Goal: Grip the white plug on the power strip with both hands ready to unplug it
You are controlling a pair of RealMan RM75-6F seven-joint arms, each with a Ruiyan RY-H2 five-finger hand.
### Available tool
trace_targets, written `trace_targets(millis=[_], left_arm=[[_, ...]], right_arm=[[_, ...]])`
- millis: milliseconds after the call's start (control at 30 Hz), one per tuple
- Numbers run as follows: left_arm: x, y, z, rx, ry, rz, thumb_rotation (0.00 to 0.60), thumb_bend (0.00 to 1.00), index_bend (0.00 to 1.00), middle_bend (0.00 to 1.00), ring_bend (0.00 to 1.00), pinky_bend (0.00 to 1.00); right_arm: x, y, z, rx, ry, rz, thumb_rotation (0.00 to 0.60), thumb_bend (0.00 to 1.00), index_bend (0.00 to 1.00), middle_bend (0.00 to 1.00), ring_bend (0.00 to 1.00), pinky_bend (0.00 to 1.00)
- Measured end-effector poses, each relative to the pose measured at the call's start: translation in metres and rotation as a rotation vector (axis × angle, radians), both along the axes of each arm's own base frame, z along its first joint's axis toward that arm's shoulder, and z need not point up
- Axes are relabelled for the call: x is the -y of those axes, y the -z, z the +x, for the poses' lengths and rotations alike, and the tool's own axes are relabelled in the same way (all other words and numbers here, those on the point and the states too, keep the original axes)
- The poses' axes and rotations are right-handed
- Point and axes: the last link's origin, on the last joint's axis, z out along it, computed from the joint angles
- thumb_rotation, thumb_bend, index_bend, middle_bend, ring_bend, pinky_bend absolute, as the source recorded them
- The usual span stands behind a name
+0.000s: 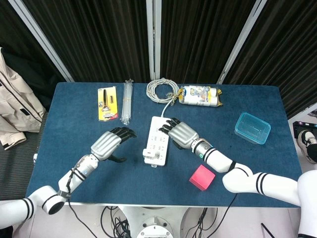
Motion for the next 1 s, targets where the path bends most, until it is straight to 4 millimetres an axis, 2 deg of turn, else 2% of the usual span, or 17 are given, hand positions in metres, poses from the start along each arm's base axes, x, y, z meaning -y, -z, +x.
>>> trace_targets(millis=[167, 433, 667, 1000], left_arm=[[-0.003, 0.020, 0.018, -0.006, 0.036, -0.043, 0.600, 0.14, 0.23, 0.19, 0.12, 0.21], [-0.008, 0.038, 0.037, 0.024, 0.053, -0.109, 0.600, 0.15, 0.26, 0.21, 0.12, 0.21], [-0.020, 0.052, 0.041, -0.052, 0.132, -0.070, 0.600, 0.18, 0.32, 0.25, 0.16, 0.24], [-0.016, 0.067, 0.048, -0.074, 0.200, -0.077, 0.600, 0.19, 0.33, 0.28, 0.19, 0.26]], right_arm=[[0.004, 0.011, -0.002, -0.030, -0.003, -0.002, 0.600, 0.52, 0.13, 0.12, 0.00, 0.00], [0.008, 0.026, -0.003, -0.052, -0.001, -0.004, 0.600, 0.52, 0.13, 0.12, 0.00, 0.00], [0.011, 0.031, 0.000, -0.045, 0.004, 0.002, 0.600, 0.52, 0.13, 0.12, 0.00, 0.00], [0.016, 0.032, 0.001, -0.029, 0.015, 0.007, 0.600, 0.52, 0.13, 0.13, 0.00, 0.00]])
